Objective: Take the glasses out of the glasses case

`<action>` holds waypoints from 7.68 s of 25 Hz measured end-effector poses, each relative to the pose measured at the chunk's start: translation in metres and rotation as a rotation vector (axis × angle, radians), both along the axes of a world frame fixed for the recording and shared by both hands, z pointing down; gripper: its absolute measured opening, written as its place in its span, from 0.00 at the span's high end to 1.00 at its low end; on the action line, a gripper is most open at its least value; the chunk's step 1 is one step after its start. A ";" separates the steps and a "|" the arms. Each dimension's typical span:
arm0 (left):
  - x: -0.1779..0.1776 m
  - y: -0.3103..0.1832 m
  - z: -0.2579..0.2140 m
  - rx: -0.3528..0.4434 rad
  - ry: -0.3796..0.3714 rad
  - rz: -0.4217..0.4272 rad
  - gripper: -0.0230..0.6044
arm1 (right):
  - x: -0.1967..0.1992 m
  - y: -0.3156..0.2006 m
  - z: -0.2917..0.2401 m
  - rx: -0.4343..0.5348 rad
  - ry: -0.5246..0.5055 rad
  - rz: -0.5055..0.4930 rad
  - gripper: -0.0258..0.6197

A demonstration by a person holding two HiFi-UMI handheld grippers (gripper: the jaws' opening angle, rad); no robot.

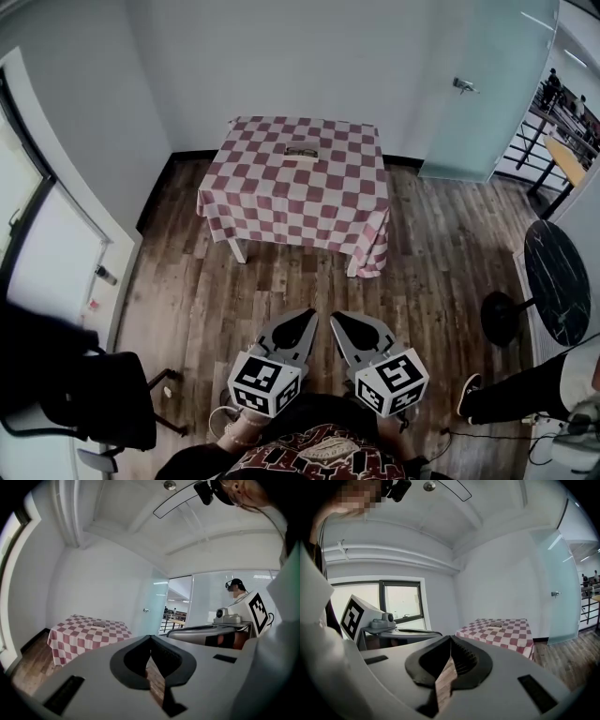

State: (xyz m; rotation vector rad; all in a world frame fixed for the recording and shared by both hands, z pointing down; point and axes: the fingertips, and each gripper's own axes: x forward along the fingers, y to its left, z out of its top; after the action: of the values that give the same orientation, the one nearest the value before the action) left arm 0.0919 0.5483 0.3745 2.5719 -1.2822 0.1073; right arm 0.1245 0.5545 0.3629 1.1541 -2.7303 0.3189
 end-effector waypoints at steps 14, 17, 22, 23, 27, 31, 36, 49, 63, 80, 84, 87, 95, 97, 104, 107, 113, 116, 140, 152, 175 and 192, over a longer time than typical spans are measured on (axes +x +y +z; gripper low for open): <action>-0.023 -0.096 0.005 -0.017 0.005 0.083 0.95 | -0.035 -0.093 0.004 -0.008 0.007 0.041 0.93; -0.032 -0.107 0.006 -0.017 0.005 0.090 0.95 | -0.041 -0.105 0.006 -0.009 0.000 0.054 0.93; -0.043 -0.117 0.017 -0.042 -0.009 0.101 0.95 | -0.048 -0.114 0.014 -0.027 -0.010 0.075 0.93; -0.046 -0.119 0.019 -0.046 -0.011 0.100 0.95 | -0.050 -0.115 0.017 -0.032 -0.009 0.075 0.93; -0.057 -0.128 0.018 -0.049 -0.004 0.080 0.95 | -0.053 -0.118 0.022 -0.048 -0.001 0.075 0.93; -0.061 -0.133 0.021 -0.064 0.002 0.066 0.95 | -0.053 -0.126 0.020 -0.051 -0.007 0.076 0.93; -0.055 -0.148 0.026 -0.083 0.000 0.067 0.95 | -0.053 -0.145 0.022 -0.061 -0.010 0.056 0.93; -0.030 -0.229 0.019 -0.094 -0.022 0.050 0.95 | -0.036 -0.229 0.017 -0.068 -0.011 -0.005 0.93; 0.007 -0.295 0.018 -0.094 -0.022 0.013 0.95 | -0.002 -0.296 0.008 -0.041 0.012 -0.071 0.93; 0.013 -0.327 0.030 -0.120 -0.018 -0.027 0.95 | 0.006 -0.330 0.021 -0.069 0.013 -0.107 0.93; 0.006 -0.344 0.030 -0.125 -0.016 -0.009 0.95 | -0.002 -0.346 0.019 -0.070 0.007 -0.092 0.93; -0.001 -0.358 0.030 -0.123 -0.019 0.000 0.95 | -0.009 -0.360 0.019 -0.068 0.007 -0.082 0.93; -0.023 -0.401 0.033 -0.134 -0.015 0.029 0.95 | -0.034 -0.403 0.020 -0.079 0.018 -0.067 0.93; -0.031 -0.412 0.033 -0.134 -0.011 0.034 0.95 | -0.041 -0.414 0.020 -0.077 0.026 -0.062 0.93; -0.052 -0.448 0.034 -0.123 -0.004 0.064 0.95 | -0.059 -0.450 0.021 -0.067 0.042 -0.026 0.93; -0.059 -0.458 0.036 -0.125 -0.008 0.081 0.95 | -0.064 -0.460 0.023 -0.068 0.042 -0.003 0.93; -0.072 -0.472 0.042 -0.142 -0.010 0.096 0.95 | -0.074 -0.475 0.027 -0.083 0.035 0.026 0.93; -0.076 -0.477 0.042 -0.147 -0.003 0.099 0.95 | -0.080 -0.479 0.026 -0.088 0.043 0.018 0.93; -0.046 -0.573 0.039 -0.190 -0.001 0.029 0.95 | -0.055 -0.585 0.023 -0.104 0.059 -0.090 0.93; -0.015 -0.610 0.045 -0.209 -0.008 -0.015 0.95 | -0.025 -0.624 0.028 -0.109 0.065 -0.143 0.93; -0.024 -0.682 0.061 -0.252 -0.027 0.227 0.95 | -0.023 -0.684 0.048 -0.168 0.084 0.111 0.93; -0.085 -0.726 0.103 -0.383 -0.017 0.287 0.95 | -0.082 -0.736 0.090 -0.283 0.124 0.151 0.93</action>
State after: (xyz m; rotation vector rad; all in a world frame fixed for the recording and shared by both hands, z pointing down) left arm 0.0067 -0.1778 0.4775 2.3993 -0.7948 0.3897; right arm 0.0429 -0.1817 0.4530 1.2540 -2.4015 0.6094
